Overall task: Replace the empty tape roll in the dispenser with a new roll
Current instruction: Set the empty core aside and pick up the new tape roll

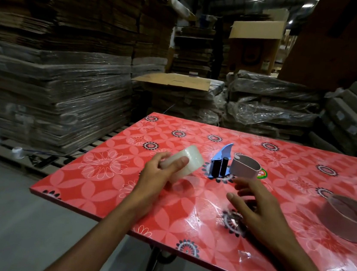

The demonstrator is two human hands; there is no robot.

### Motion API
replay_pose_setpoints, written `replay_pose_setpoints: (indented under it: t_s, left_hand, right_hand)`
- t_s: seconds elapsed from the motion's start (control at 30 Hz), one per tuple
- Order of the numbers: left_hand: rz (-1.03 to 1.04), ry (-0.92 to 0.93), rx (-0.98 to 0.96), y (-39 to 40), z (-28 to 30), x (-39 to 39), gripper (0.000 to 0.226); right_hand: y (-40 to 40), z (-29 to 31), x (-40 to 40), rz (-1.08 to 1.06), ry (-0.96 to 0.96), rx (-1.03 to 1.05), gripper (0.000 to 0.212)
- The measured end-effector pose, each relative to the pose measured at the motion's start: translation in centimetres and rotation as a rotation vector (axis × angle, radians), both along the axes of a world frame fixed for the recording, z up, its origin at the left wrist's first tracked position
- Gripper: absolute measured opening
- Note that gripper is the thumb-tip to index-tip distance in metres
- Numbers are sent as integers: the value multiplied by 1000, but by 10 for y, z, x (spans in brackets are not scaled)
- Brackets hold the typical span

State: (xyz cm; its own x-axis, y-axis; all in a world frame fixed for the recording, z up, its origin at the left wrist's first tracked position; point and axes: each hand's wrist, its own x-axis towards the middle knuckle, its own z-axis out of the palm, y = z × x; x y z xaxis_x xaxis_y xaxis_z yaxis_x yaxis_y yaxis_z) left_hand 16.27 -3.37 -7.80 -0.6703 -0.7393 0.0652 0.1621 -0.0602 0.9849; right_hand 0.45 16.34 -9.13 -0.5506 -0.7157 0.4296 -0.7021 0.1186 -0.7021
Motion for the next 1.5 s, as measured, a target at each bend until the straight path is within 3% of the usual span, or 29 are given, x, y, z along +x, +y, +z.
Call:
replay_pose_setpoints:
  t_s: [0.13,0.3,0.4,0.57,0.67,0.8,0.93,1.0,1.1,1.2,1.4,1.5]
  left_hand:
    - [-160,111,192,29,0,-14,56]
    - [-316,147,238,59,-2,-28,62]
    - [-386,180,186,63,-2,-34,72]
    - [-471,232,125,62,-4,-44,85]
    - [-525,184,39,57,-2,-44,86]
    - [-575,69,-221,49,2,-45,92]
    - [-628,35,-293,48,-2,-49,109]
    - [-615,34,-301,47,-3,-48,105]
    - [-581,66,-211,45,-2,-44,81]
    - [-602,84,-87,45,-4,-43,73]
    - [-676,141,185,46,0,-46,88]
    - [-682,178,233,46,-1,-46,95]
  right_hand:
    - [3,4,6,66,-69,-80,49]
    - [5,5,8,134,-180,-151,66]
    - [4,6,7,158,-240,-169,79]
    - [8,11,10,243,-288,-240,74]
    - [9,12,10,263,-341,-261,70]
    - [10,10,7,273,-351,-249,72]
    - [10,7,4,292,-342,-220,77]
    - [10,8,3,301,-330,-220,79]
    - [10,11,1,302,-325,-242,80]
    - [11,11,-1,288,-301,-257,73]
    - [9,11,-3,270,-340,-300,63]
    - [9,9,-4,241,-409,-328,53]
